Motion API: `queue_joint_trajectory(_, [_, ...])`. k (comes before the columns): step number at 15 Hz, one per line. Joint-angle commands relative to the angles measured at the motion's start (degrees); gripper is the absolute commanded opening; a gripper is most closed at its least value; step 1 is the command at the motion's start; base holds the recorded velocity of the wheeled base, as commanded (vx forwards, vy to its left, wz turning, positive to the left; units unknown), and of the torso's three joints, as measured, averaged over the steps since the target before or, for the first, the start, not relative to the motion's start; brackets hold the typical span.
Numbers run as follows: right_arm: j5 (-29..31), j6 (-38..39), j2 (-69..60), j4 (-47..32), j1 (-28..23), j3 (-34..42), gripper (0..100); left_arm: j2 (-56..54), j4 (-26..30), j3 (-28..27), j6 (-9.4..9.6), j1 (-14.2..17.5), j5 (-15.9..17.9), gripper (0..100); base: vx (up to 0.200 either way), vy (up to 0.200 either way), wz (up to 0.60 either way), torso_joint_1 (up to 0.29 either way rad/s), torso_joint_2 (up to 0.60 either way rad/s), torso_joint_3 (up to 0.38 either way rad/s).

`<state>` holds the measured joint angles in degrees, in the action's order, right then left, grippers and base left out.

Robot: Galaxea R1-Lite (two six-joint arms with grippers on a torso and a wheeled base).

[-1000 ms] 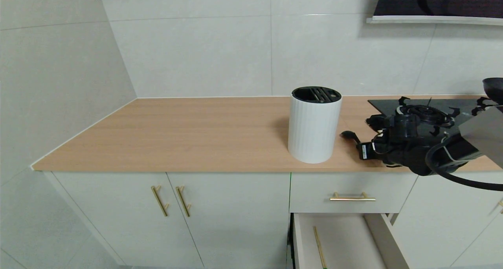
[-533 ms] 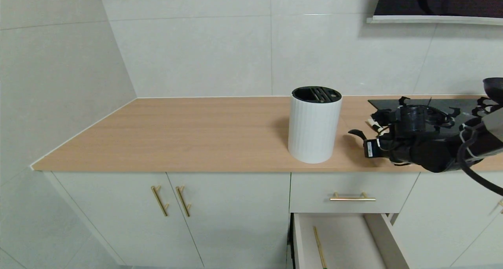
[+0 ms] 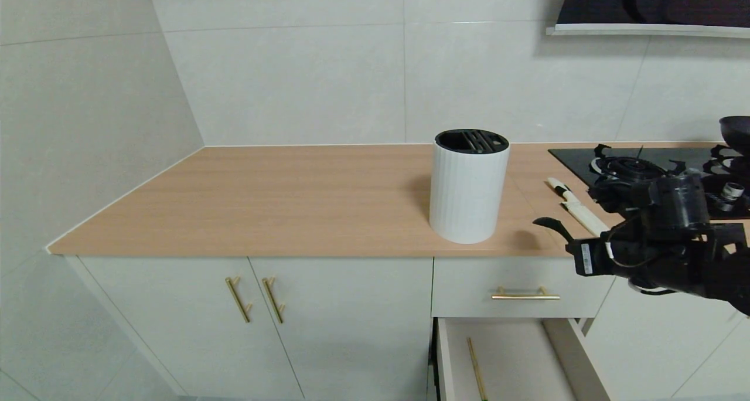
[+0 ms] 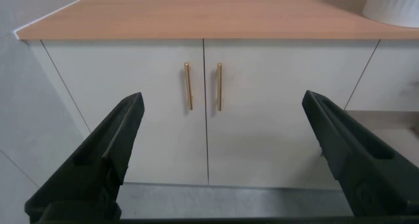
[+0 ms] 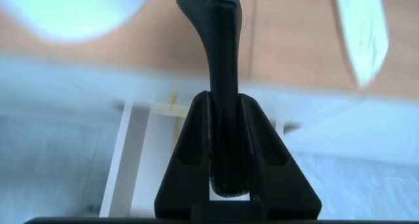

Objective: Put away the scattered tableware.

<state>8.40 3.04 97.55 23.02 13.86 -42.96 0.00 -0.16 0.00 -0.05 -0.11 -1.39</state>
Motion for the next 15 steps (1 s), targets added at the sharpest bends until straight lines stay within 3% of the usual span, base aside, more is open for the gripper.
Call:
queue_joint_trajectory(1, [0.4,0.0,-9.0,1.6,0.8,7.3,0,0.1,0.0,0.0,-0.04,0.0,0.0,100,0.000,0.000,0.00,0.000,0.00,0.000])
queue_joint_trajectory(4, [0.0,0.1,-15.4,3.1,0.8,11.4,0,0.1,0.0,0.0,-0.04,0.0,0.0,100,0.000,0.000,0.00,0.000,0.00,0.000])
queue_joint_trajectory(10, [-0.2,-0.3,-10.2,4.0,0.9,12.1,0,0.1,0.0,0.0,-0.04,0.0,0.0,100,0.000,0.000,0.00,0.000,0.00,0.000])
queue_joint_trajectory(15, [0.1,-0.2,-6.8,4.6,4.2,12.7,0,0.1,0.0,0.0,-0.04,0.0,0.0,100,0.000,0.000,0.00,-0.034,0.07,0.044])
